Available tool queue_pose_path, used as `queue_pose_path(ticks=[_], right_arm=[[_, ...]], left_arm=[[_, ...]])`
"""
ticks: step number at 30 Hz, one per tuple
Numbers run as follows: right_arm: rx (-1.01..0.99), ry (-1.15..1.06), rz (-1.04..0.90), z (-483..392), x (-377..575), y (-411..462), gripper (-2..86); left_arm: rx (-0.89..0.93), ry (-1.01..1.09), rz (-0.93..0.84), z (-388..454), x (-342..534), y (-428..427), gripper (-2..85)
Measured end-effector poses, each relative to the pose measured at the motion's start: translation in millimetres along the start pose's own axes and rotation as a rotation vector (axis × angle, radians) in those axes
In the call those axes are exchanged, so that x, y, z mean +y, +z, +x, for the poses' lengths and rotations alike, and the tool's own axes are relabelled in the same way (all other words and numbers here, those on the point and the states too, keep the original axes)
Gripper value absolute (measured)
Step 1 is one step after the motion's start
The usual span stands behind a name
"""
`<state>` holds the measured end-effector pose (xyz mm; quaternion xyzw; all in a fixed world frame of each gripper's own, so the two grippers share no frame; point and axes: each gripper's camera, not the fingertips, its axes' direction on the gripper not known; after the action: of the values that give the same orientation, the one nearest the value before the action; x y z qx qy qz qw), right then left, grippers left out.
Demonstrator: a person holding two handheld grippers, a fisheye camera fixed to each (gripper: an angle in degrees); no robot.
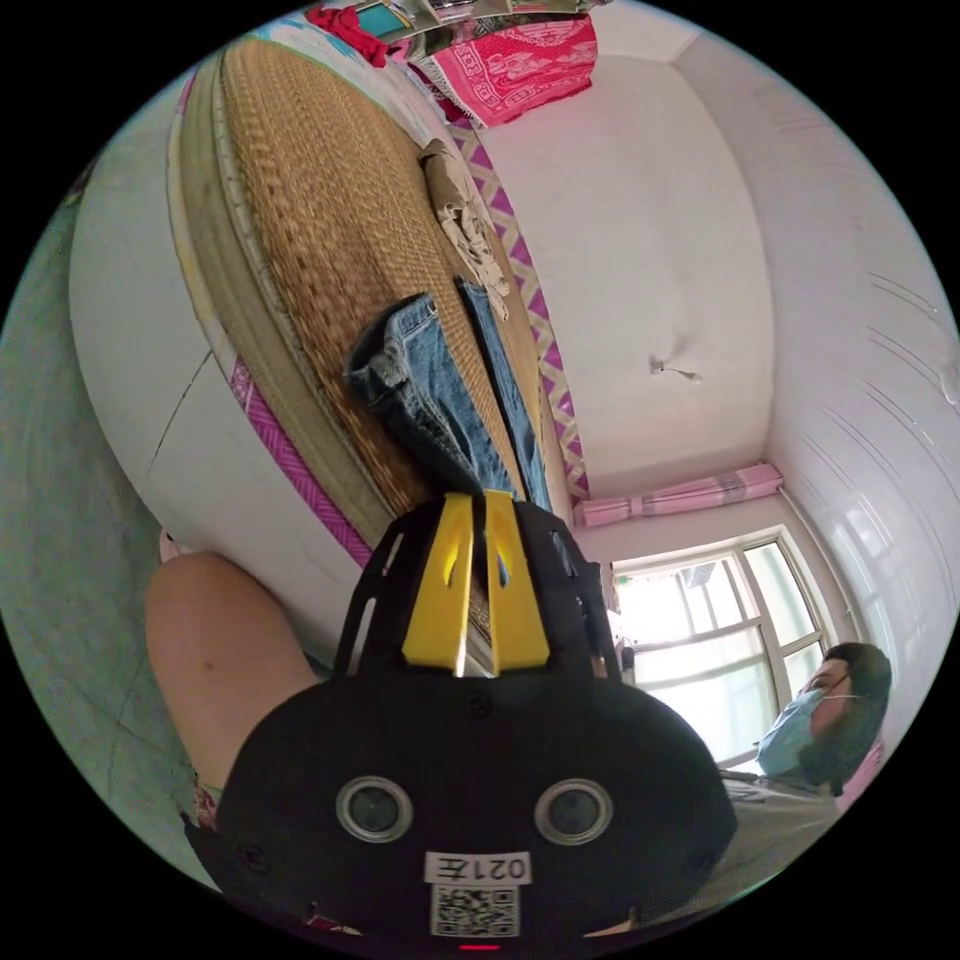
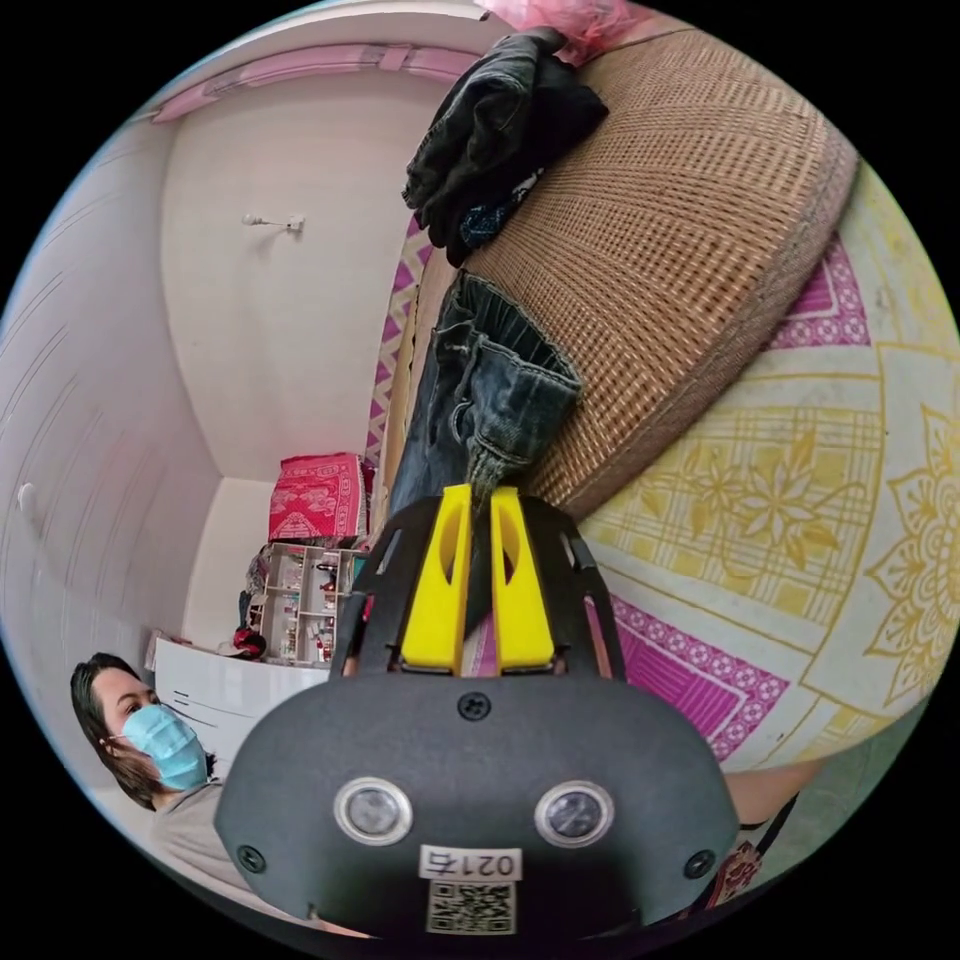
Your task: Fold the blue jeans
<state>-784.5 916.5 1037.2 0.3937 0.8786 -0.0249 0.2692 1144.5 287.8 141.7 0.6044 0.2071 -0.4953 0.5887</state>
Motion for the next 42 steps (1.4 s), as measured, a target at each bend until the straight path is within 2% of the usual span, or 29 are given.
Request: queue_pose_path(ticks=[6, 12, 15, 18, 22, 26, 28, 31, 36, 40, 42], right_arm=[[-0.033, -0.023, 0.007, -11.2, -9.4, -1.3, 0.3], [-0.094, -0.119, -0.027, -75.6, -59.5, 15.5, 0.1], [-0.115, -0.156, -0.048, -112.2, -105.3, 41.0, 0.2], [-0.095, -0.203, -0.076, -151.9, -163.2, 85.0, 0.5], [0.000, -0.225, -0.097, -180.1, -244.9, 162.3, 1.5], [0.148, -0.156, -0.107, -153.4, -323.8, 265.7, 4.6], [0.182, -0.126, -0.116, -133.3, -337.4, 292.4, 5.0], [0.106, -0.136, -0.087, -132.4, -335.2, 293.5, 4.7], [0.216, -0.291, -0.083, -172.3, -305.9, 261.3, 3.7], [0.071, -0.465, -0.141, -217.0, -275.3, 257.1, 3.2], [0.008, -0.664, -0.318, -262.0, -236.0, 291.6, 3.0]], left_arm=[[-0.010, 0.012, -0.029, 0.0, 6.8, 32.9, -0.9], [-0.077, 0.165, -0.141, 79.5, -46.1, 91.9, -0.9], [-0.135, 0.215, -0.212, 124.1, -97.8, 148.9, -0.9], [-0.243, 0.270, -0.284, 157.4, -154.9, 227.9, -0.9], [-0.381, 0.323, -0.376, 172.7, -236.5, 378.9, -0.7], [-0.502, 0.264, -0.434, 126.6, -297.1, 524.4, 0.7], [-0.518, 0.237, -0.460, 102.8, -305.7, 559.0, 2.0], [-0.490, 0.270, -0.465, 87.0, -310.6, 573.8, 3.7], [-0.566, 0.313, -0.359, 66.7, -308.1, 531.6, 2.7], [-0.353, 0.445, -0.382, 78.1, -260.7, 532.1, 2.5], [-0.246, 0.518, -0.463, 92.0, -222.4, 558.7, 3.7]])
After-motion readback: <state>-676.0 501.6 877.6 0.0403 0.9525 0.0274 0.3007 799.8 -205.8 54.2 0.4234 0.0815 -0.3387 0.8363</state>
